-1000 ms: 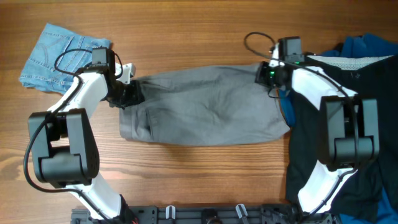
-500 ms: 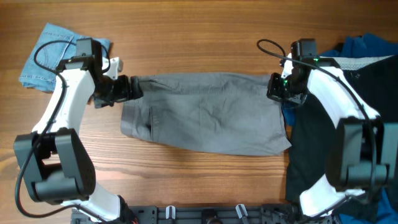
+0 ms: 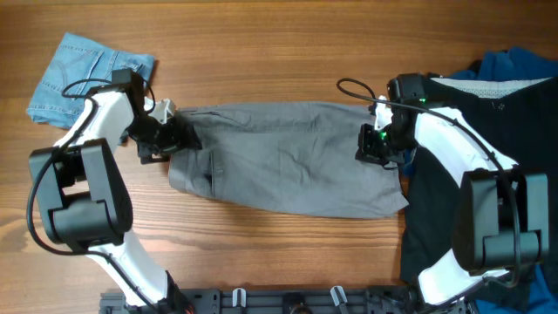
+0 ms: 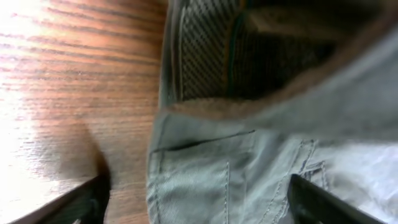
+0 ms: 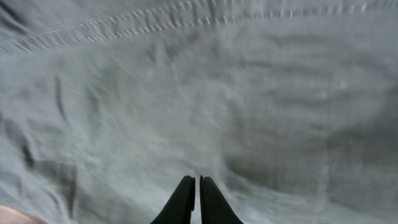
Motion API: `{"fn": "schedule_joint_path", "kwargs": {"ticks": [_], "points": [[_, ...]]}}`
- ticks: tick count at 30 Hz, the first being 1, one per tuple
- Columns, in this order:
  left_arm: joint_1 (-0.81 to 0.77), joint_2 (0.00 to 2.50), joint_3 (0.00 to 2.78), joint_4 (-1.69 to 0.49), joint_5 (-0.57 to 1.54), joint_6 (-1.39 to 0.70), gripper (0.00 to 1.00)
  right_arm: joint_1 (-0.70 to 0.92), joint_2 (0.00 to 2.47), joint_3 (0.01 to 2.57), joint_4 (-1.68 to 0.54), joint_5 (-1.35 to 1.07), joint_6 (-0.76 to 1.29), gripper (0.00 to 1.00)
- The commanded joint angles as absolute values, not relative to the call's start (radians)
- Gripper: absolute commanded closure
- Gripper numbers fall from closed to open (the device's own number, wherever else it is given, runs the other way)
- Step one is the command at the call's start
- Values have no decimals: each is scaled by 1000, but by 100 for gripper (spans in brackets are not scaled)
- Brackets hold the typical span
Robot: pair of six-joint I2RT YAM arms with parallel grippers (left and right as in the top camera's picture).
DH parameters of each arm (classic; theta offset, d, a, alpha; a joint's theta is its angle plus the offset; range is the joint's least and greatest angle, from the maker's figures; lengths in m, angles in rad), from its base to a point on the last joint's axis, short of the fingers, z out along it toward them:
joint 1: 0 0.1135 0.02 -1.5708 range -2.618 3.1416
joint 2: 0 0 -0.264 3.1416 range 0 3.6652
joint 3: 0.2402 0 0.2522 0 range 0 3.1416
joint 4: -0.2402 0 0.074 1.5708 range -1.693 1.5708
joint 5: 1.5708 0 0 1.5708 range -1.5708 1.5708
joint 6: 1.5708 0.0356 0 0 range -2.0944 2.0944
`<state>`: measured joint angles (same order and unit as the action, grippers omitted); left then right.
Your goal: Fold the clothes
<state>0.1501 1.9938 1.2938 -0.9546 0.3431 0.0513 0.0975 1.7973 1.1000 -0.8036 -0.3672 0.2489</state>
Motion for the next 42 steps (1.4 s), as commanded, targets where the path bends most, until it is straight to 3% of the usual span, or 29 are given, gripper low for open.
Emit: {"fn": "schedule_joint_path", "kwargs": {"ticks": [1,6,9,12,17,24,31,42], "points": [[121,2117,1256,-916,463,75,19,101,1823,1084,-783,-390,273,92],[38,2121,1256,-873,439,75,32,104,1851,1084,-767,-390,289,94],[-2,2121,1256,-864,389,73,59,104,1851,1084,-760,-390,289,95],[-11,2120,1256,-878,368,71,95,104,1850,1084,-763,-391,288,96],[19,2075,1315,-1031,249,71,96,104,1842,1084,-768,-390,287,96],[50,1961,1835,-1474,118,47,96,103,1831,1089,-763,-389,288,96],[-114,1926,1979,-1512,163,5,96,56,1831,1089,-754,-389,289,96],[-492,1932,1822,-1359,167,-202,96,8,1831,1089,-769,-389,288,95]]}}
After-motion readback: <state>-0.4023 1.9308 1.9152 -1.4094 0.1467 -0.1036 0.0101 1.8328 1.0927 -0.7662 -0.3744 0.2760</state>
